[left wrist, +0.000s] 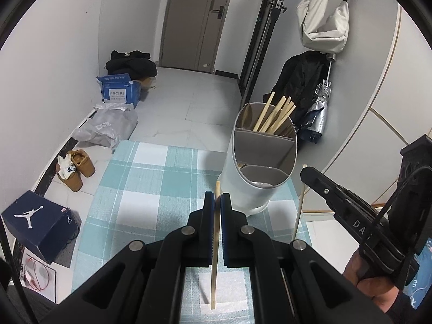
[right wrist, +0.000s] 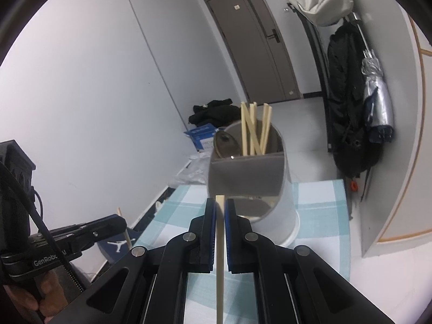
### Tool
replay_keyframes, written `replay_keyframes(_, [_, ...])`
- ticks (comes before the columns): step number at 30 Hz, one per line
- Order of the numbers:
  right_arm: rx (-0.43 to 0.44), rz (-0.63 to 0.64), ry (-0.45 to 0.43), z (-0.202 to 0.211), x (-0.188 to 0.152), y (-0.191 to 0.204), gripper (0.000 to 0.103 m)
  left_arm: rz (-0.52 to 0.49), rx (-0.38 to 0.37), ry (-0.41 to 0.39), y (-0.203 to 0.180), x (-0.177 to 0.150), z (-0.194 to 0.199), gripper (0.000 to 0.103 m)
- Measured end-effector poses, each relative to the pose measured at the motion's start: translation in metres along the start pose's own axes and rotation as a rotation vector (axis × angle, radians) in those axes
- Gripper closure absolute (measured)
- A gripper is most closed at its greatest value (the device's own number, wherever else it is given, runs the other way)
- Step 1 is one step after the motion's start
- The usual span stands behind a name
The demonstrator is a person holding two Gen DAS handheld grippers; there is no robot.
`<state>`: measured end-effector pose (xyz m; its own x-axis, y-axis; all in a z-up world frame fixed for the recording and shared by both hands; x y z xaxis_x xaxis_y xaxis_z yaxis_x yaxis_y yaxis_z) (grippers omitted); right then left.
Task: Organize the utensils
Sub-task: 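Carry the chopsticks with both tools up over the white holder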
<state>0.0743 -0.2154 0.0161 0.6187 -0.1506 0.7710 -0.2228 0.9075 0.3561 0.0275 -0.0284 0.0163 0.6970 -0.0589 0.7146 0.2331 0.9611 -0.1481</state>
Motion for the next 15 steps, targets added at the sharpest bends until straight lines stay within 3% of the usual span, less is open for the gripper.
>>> replay_keyframes(7, [0.003,-0.026,-0.037,0.000,0.016,0.001,0.098,-0.020,-0.038,-0.018,-0.009,0.027,0.006,0.102])
replay_keyframes(15, [0.031,-0.012,-0.129,0.018,0.062,0.007,0.098,-0.033,-0.093,-0.070,-0.023,0.073,0.021,0.102])
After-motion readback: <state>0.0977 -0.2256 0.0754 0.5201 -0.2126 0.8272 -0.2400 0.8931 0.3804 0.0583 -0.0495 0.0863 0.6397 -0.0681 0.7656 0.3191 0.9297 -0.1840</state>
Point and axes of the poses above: each gripper's, at about its wrist camera, not at the fingertips, and z roughly against the way its jaws point, y to its left, x to its top, the point moved 1 cm from there along -z, roughly the way its jaws point, and after that the axes turned 5 degrees about -z, right-handed, at the moved point
